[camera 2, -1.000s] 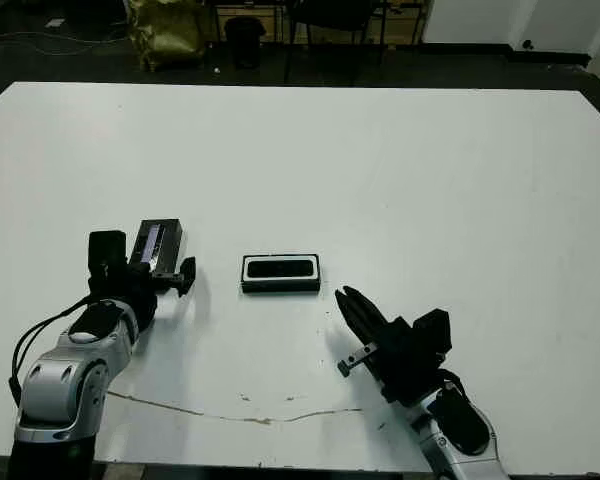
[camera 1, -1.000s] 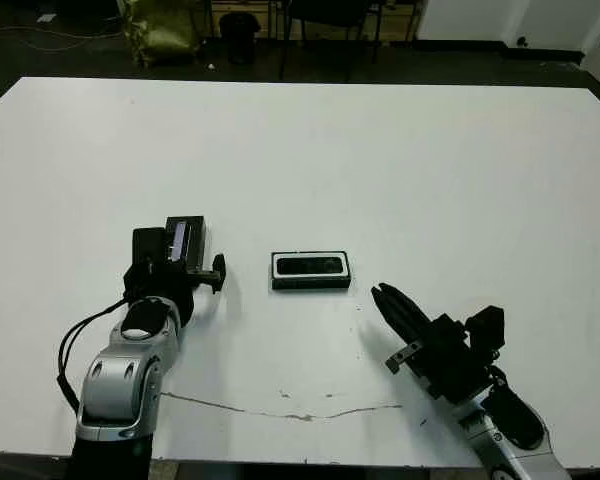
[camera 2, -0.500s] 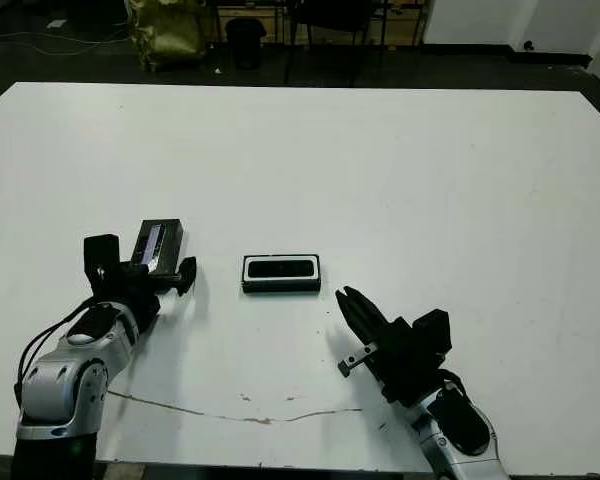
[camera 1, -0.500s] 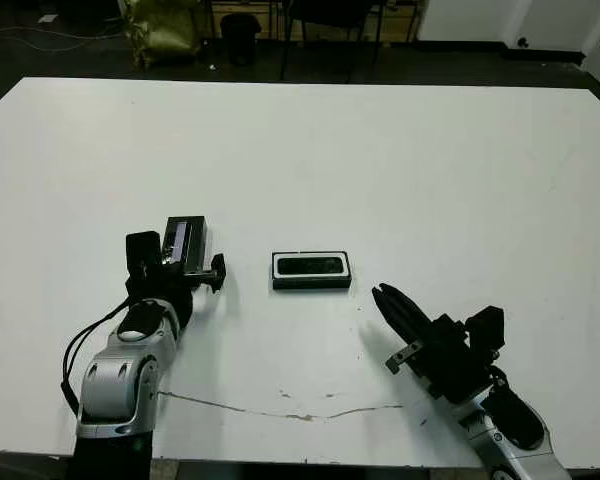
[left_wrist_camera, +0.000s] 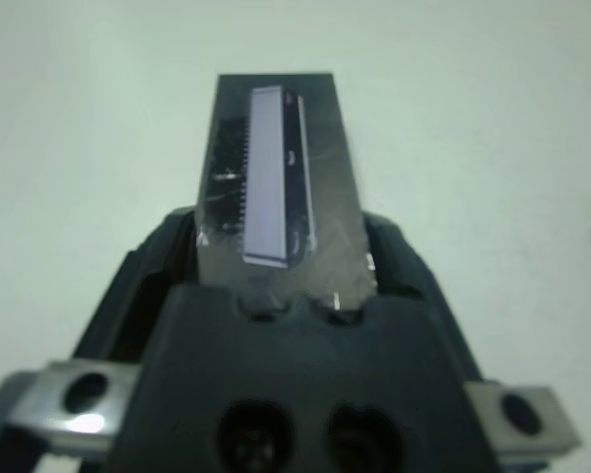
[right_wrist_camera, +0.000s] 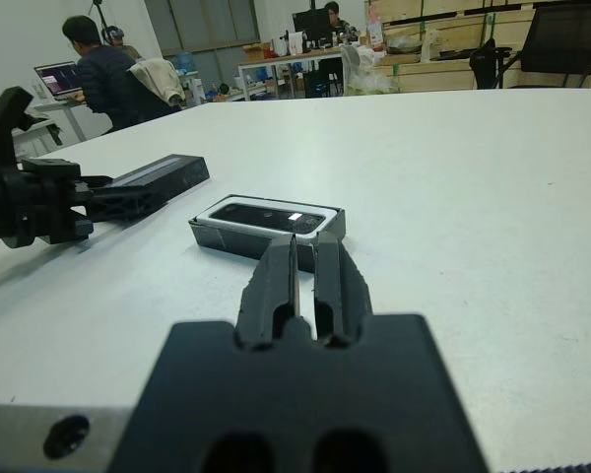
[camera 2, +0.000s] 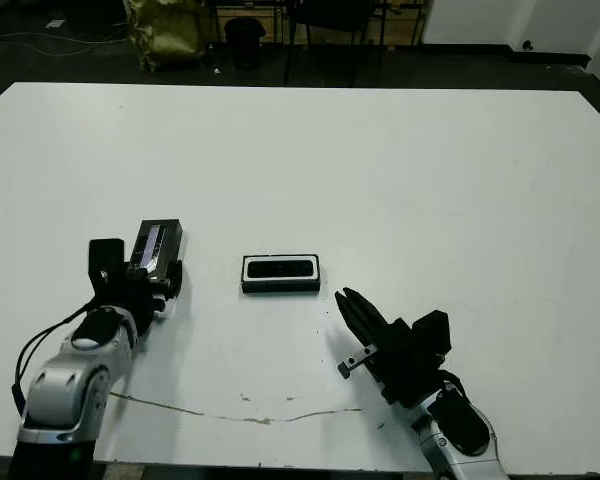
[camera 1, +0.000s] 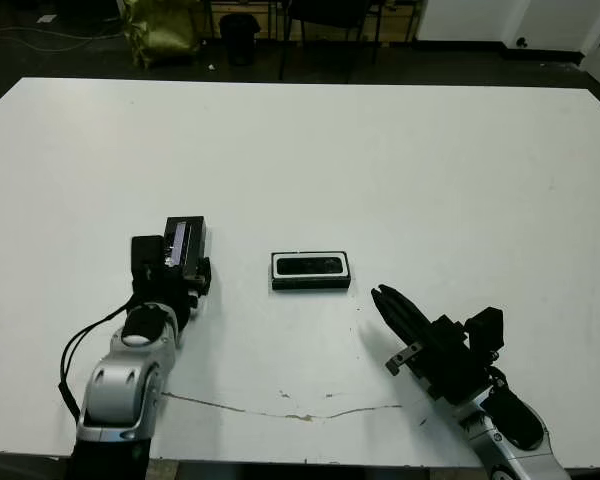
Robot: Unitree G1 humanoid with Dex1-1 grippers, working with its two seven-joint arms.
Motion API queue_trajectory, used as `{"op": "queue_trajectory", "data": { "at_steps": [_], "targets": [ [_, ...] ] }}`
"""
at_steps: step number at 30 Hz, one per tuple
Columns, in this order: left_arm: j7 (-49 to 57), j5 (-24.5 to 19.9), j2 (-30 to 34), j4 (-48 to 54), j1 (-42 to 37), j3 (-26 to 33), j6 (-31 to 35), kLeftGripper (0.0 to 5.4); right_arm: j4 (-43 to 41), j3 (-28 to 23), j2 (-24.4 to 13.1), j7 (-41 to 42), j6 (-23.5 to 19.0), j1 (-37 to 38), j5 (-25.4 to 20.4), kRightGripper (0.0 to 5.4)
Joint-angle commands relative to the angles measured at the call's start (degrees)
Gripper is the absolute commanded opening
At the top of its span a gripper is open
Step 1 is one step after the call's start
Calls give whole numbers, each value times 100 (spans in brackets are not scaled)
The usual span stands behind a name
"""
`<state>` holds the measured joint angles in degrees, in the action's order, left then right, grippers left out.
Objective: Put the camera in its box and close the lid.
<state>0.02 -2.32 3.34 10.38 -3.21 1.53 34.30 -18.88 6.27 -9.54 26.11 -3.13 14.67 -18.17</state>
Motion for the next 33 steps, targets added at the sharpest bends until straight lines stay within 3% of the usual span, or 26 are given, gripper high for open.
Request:
{"op": "queue_trajectory", "data": {
  "at_steps": [1, 5, 15, 19, 25, 29, 33],
  "targets": [
    [-323, -155, 212, -229, 295, 144, -35, 258, -1, -44, -46, -53, -80, 70, 7, 0],
    [-896, -376, 535, -163, 434, 172, -96, 258, -23, -37, -39, -75, -79, 78, 26, 0],
    [-1908, -1222, 1329, 700, 266, 409, 795, 258, 45, -28, -43, -113, -50, 88, 50, 0],
    [-2546, -1658, 1929, 774, -328, 617, 945, 258, 101, -21, -17, -194, 6, 134, 154, 0],
    [-4313, -1775, 3156, 204, -1774, 208, 232, 258, 186, -45, 13, -133, 99, 163, 82, 0],
    [-5344, -1610, 3488, -410, -2916, -410, -247, 258, 72, -12, 40, -244, 16, 216, 133, 0],
    [-6077, -1221, 3397, -1144, -3820, -1114, -922, 258, -39, 5, -27, -328, -134, 246, 227, 0]
  ]
}}
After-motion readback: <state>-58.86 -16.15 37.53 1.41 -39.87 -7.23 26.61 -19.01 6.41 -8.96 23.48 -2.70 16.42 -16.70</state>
